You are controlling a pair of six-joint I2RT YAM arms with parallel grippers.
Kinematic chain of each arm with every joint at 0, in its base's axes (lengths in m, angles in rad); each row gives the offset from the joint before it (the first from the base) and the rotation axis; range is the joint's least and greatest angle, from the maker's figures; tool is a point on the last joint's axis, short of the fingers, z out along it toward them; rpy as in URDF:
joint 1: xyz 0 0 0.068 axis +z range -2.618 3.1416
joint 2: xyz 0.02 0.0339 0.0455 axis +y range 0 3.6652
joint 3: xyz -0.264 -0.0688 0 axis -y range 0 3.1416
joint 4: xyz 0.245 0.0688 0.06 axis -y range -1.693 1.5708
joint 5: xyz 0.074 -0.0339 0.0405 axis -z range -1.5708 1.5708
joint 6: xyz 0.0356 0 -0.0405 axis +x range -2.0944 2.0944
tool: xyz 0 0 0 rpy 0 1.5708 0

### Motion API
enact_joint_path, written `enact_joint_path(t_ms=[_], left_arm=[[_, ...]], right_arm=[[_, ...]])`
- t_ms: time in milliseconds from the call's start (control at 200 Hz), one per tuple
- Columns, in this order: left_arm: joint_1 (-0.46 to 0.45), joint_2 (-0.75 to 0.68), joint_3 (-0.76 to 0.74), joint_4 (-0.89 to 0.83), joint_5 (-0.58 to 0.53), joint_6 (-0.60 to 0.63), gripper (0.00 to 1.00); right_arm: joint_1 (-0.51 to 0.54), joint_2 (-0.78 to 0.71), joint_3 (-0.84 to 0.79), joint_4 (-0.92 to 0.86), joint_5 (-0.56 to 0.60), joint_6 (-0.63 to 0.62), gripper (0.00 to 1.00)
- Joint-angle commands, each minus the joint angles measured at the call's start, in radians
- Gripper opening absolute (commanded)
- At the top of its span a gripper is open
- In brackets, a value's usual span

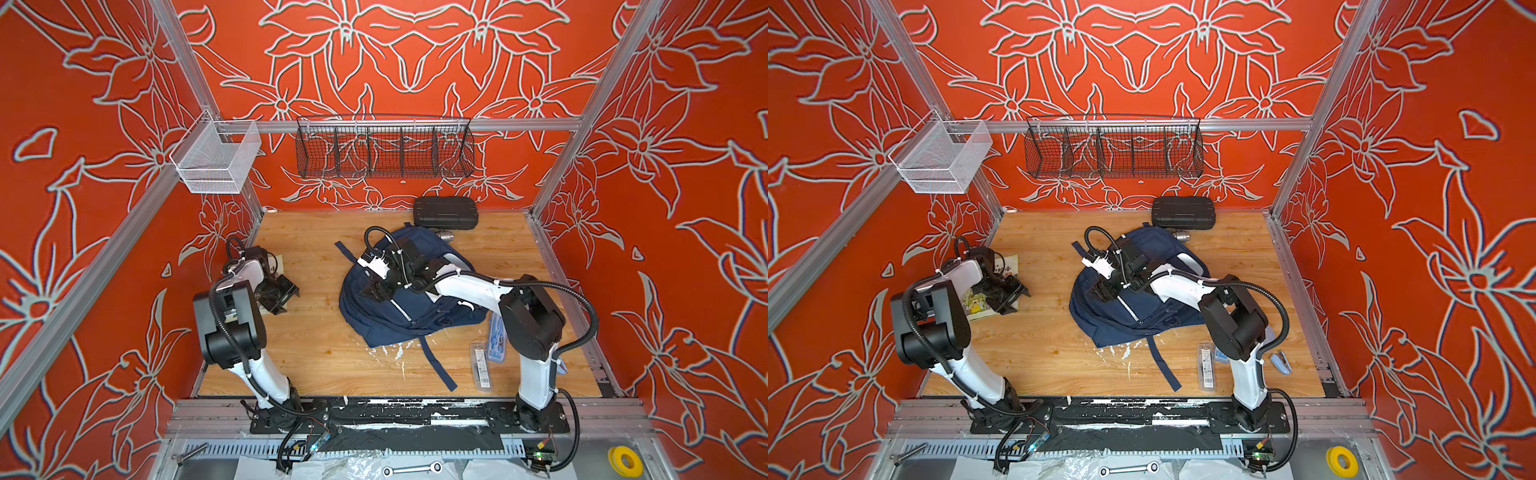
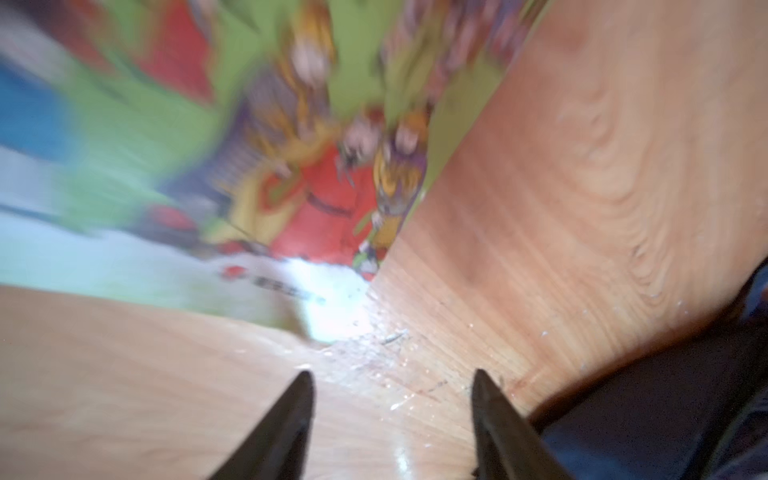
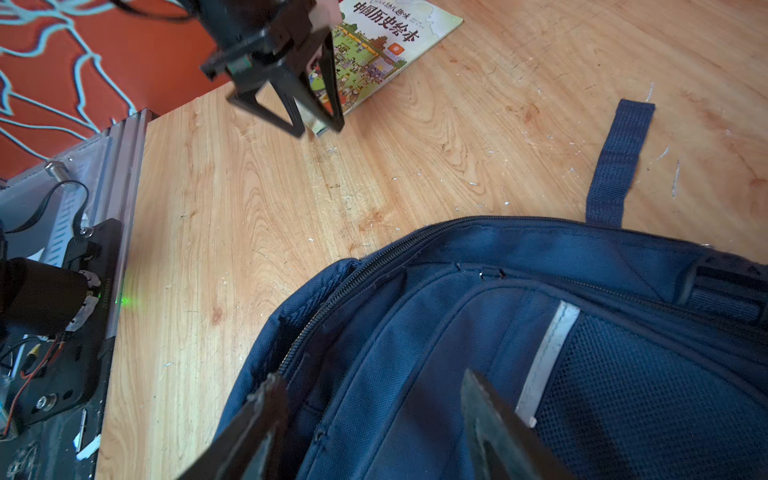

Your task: Pack the student bag

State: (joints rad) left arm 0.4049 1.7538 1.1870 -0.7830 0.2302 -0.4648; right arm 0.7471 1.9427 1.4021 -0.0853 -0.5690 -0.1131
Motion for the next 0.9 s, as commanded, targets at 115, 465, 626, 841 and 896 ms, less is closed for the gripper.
enact_joint_path(t_ms=[115,465,626,841,896], left_arm=[[0.08,0.016,0.115,-0.092,-0.188,0.241,0.78],[0.181,0.107,0.124,-0.025,-0.267,0.437,0.86],[0.184,0.085,0.072,0.056,-0.307,0.48,0.98],[0.198,0.082,0.054,0.092,-0.391,0.511,0.98],[0.215,0.085,0.059,0.093,-0.402,0.511,0.97]], right_arm=[[-0.003,-0.008,0.003,0.023,-0.021,0.029,0.69],[-0.003,-0.038,-0.045,0.057,-0.005,0.046,0.7],[-0.005,-0.045,-0.054,0.058,-0.001,0.042,0.7],[-0.008,-0.047,-0.057,0.055,-0.004,0.043,0.7],[-0.008,-0.047,-0.058,0.055,-0.003,0.043,0.7]])
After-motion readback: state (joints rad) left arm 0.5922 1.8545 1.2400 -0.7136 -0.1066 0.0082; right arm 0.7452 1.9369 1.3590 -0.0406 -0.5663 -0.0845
